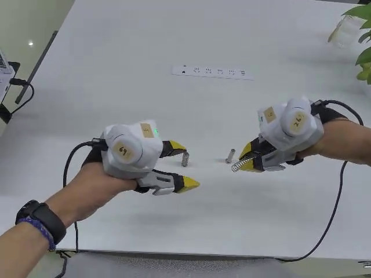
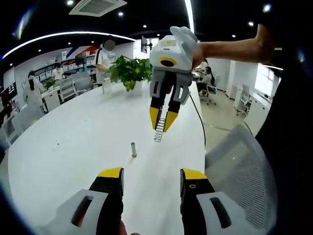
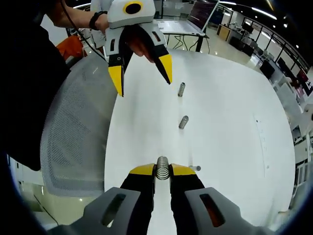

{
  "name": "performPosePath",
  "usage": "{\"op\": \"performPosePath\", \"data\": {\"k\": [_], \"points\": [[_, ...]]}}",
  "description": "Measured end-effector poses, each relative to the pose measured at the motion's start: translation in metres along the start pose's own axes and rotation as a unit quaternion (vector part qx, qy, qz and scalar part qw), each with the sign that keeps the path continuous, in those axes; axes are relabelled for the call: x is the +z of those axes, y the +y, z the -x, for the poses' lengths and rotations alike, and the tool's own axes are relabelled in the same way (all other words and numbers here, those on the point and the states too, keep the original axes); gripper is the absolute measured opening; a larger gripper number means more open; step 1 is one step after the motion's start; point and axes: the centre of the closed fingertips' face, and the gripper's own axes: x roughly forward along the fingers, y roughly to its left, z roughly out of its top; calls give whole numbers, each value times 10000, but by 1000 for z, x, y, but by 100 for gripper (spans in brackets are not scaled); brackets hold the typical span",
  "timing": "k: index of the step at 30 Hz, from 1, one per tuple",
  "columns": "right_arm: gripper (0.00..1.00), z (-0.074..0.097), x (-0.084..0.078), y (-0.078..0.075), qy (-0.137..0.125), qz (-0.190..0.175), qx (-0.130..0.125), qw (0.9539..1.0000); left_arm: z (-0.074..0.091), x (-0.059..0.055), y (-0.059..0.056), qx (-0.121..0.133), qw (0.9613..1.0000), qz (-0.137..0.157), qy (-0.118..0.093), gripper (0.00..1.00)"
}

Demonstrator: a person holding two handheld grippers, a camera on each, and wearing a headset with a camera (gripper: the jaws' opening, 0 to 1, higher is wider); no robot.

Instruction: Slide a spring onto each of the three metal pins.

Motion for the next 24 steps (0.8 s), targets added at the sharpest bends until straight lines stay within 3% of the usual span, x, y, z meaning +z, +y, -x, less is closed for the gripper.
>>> {"op": "performPosePath", "data": {"k": [16, 24], "points": [[9, -12, -15, -25, 345, -113, -159, 9992, 42, -26, 24, 618, 9971, 439, -2, 54], [9, -18, -26, -37, 500, -207, -226, 9983, 61, -41, 26, 872, 9941, 638, 15, 59]]}}
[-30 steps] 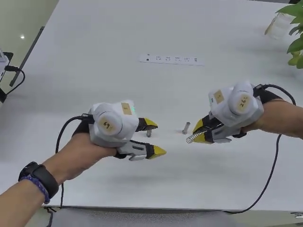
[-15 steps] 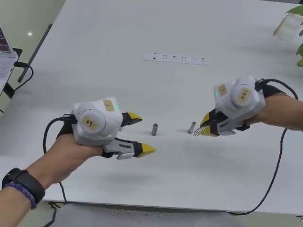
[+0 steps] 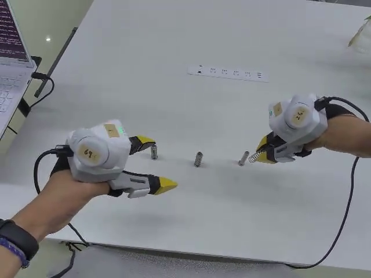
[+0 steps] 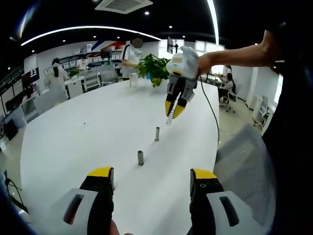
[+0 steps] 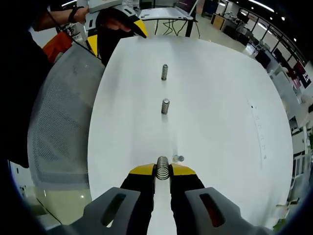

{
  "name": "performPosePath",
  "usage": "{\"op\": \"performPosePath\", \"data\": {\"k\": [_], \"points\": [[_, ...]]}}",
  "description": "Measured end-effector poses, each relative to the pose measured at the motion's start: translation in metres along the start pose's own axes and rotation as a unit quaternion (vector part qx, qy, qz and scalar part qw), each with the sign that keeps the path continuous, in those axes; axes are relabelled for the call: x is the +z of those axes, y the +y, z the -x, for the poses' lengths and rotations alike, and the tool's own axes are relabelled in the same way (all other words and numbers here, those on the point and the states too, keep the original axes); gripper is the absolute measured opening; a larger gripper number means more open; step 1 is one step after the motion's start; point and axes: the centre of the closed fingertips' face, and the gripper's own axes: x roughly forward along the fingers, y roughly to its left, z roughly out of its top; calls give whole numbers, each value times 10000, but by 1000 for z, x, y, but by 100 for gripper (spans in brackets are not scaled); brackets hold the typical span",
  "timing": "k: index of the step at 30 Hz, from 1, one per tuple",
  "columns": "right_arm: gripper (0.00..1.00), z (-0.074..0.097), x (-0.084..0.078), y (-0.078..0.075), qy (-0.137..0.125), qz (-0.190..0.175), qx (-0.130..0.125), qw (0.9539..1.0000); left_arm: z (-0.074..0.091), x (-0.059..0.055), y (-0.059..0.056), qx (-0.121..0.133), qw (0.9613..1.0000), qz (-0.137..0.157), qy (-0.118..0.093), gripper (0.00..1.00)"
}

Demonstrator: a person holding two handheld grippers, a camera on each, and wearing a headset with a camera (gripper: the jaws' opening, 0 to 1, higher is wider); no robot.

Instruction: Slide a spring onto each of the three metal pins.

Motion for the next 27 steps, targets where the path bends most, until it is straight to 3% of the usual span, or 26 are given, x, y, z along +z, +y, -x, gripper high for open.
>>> {"op": "performPosePath", "data": {"k": [12, 27], "points": [[9, -12, -8, -19, 129, -80, -38, 9999, 24, -20, 9, 332, 9990, 290, 73, 67], [9, -22, -10, -28, 256, -44, 4, 9997, 47, -30, 22, 666, 9965, 498, 102, 77]]}}
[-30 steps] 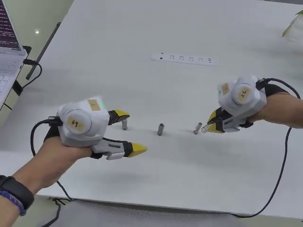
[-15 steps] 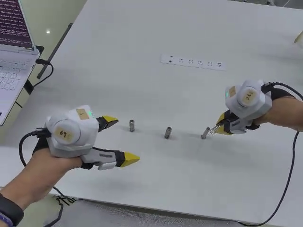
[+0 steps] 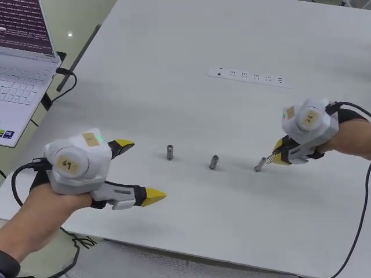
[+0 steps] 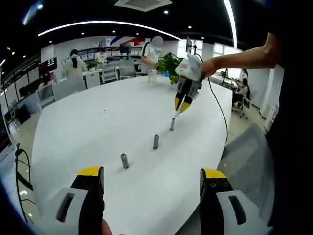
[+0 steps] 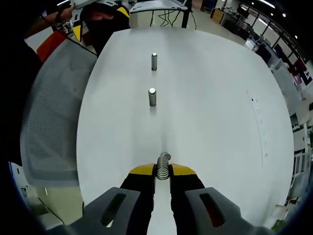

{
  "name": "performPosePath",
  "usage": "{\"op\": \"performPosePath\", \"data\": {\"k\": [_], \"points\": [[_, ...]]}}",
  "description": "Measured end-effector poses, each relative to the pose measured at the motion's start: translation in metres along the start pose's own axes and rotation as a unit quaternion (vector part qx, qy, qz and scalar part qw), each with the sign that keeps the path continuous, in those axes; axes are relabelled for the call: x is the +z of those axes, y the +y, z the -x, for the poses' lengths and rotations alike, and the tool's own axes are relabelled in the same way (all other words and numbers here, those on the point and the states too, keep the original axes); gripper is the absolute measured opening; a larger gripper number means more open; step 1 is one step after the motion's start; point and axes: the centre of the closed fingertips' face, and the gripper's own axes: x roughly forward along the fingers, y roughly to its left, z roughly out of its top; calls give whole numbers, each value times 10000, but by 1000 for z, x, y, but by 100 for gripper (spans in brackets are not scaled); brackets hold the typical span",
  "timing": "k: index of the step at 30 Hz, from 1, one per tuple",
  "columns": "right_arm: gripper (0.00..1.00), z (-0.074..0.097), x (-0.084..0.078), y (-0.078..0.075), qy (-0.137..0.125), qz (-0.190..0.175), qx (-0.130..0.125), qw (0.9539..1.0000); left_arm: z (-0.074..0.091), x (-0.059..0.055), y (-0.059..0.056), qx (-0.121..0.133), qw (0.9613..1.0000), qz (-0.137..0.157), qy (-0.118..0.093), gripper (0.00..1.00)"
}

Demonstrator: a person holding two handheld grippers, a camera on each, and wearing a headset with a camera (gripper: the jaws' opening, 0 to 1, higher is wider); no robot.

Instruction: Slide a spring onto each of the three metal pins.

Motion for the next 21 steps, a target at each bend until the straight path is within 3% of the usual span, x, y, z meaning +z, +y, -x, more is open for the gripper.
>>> {"op": "performPosePath", "data": {"k": [9, 21], "points": [[9, -3, 1, -3, 69, 42, 43, 10000, 8, -5, 10, 144, 9999, 81, 29, 81], [9, -9, 2, -6, 159, 115, 96, 9998, 12, -8, 11, 181, 9997, 154, 36, 79]]}}
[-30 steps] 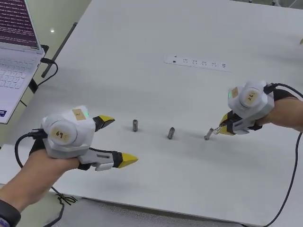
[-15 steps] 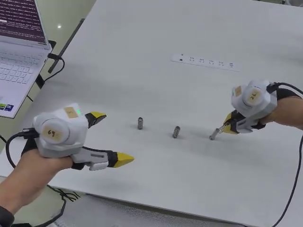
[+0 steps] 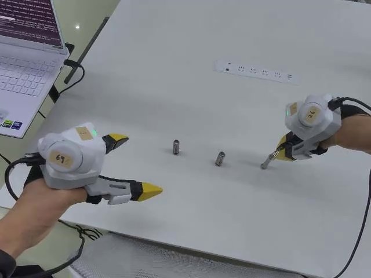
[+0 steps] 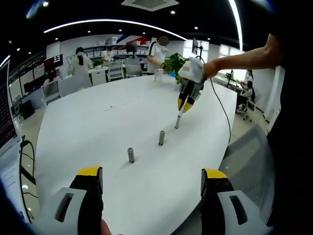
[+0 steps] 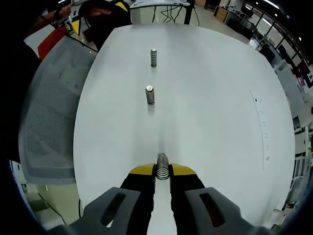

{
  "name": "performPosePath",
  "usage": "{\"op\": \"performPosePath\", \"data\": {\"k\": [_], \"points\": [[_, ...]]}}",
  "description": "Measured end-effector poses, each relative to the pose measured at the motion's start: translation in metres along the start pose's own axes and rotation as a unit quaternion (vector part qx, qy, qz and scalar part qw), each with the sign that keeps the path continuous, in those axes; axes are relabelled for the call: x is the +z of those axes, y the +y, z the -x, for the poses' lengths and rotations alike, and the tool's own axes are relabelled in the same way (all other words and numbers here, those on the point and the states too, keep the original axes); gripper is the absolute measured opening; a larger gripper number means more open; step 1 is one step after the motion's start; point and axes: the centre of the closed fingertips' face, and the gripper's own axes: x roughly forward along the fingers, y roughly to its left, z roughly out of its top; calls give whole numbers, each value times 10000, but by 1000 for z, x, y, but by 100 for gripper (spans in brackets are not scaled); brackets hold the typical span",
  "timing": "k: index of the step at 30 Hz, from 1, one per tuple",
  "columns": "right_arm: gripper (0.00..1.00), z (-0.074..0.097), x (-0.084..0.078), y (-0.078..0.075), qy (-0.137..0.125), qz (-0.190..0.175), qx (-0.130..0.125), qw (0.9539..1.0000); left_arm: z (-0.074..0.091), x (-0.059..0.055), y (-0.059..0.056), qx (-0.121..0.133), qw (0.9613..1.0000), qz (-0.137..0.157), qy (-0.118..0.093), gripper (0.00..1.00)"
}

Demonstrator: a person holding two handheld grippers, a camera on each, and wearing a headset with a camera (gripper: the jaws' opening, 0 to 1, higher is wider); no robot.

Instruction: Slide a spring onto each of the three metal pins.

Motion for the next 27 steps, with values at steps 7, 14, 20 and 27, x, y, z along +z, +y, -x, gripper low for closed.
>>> {"op": "performPosePath", "data": {"k": [7, 14, 20, 27], "points": [[9, -5, 2, 0, 62, 81, 35, 9999, 1, -3, 1, 20, 10000, 43, 10, 79], [9, -14, 3, 0, 140, 150, 115, 9997, 3, -5, 3, 44, 10000, 62, 12, 79], [9, -21, 2, 1, 230, 215, 165, 9994, 6, -8, 6, 85, 9999, 108, 18, 79], [9, -31, 1, 2, 318, 273, 244, 9988, 10, -11, 8, 128, 9998, 145, 36, 79]]}}
